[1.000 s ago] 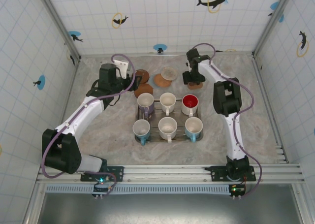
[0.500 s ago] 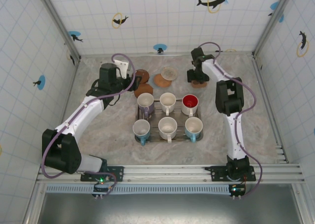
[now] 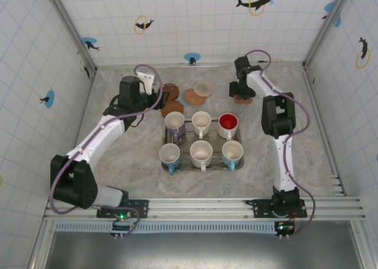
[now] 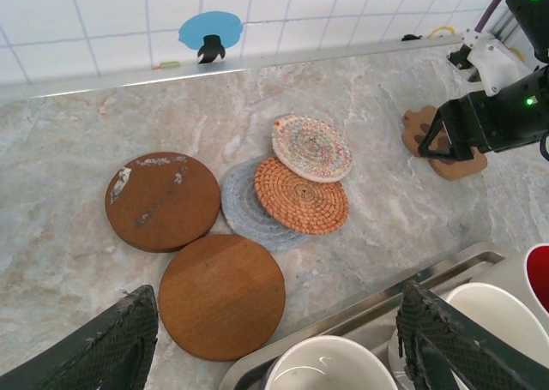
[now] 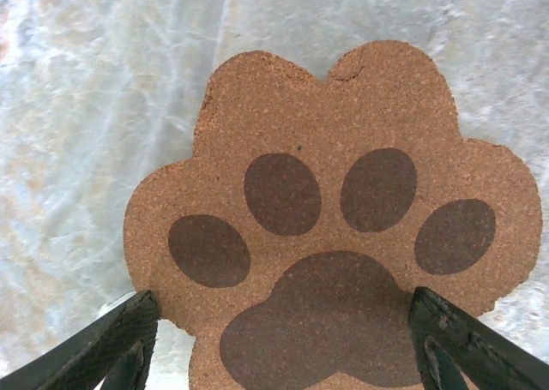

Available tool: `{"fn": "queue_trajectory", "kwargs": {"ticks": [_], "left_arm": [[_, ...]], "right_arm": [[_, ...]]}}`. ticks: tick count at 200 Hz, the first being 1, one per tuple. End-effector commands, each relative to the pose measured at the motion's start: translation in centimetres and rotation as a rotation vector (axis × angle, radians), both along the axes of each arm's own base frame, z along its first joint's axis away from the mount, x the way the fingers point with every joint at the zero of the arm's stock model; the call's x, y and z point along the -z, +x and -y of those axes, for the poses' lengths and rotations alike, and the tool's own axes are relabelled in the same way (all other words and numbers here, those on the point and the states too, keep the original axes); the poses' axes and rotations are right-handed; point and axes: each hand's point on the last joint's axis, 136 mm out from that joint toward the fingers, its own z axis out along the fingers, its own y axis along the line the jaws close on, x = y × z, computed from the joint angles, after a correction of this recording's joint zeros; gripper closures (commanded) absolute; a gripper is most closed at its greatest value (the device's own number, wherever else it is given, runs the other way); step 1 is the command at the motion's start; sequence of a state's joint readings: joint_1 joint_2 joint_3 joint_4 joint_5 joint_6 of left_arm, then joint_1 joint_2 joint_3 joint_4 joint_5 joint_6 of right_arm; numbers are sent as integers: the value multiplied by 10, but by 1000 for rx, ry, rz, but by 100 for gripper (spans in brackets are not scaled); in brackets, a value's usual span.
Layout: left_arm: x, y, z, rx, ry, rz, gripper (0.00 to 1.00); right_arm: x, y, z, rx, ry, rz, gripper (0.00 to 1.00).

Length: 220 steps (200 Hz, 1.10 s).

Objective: Place the cup by the coaster

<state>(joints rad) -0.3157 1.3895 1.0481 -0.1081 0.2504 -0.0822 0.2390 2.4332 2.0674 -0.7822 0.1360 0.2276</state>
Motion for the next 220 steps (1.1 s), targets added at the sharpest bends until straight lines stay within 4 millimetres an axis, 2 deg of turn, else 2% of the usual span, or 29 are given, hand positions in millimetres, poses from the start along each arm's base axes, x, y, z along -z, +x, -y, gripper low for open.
{"fn": "queue_trajectory", "kwargs": {"ticks": [1,43,134,178,220], "left_arm": [[-10,-2,2,11,9,23,27],[-9,-3,3,14,8,23,27],[-9,-4,5,21,-4,20,27],[-9,-4,4,17,-4,20,27],[-5,2,1,-13,15,1,27]], "right_arm": [[14,-19,29,61,-53,-75,22],[13,-24,34,65,-52,-80,21],[11,-39,31,55,-21,-84,21],[-2,-29,27,43,-8,-54,21],[-31,-10,17,12,9,10,19]]}}
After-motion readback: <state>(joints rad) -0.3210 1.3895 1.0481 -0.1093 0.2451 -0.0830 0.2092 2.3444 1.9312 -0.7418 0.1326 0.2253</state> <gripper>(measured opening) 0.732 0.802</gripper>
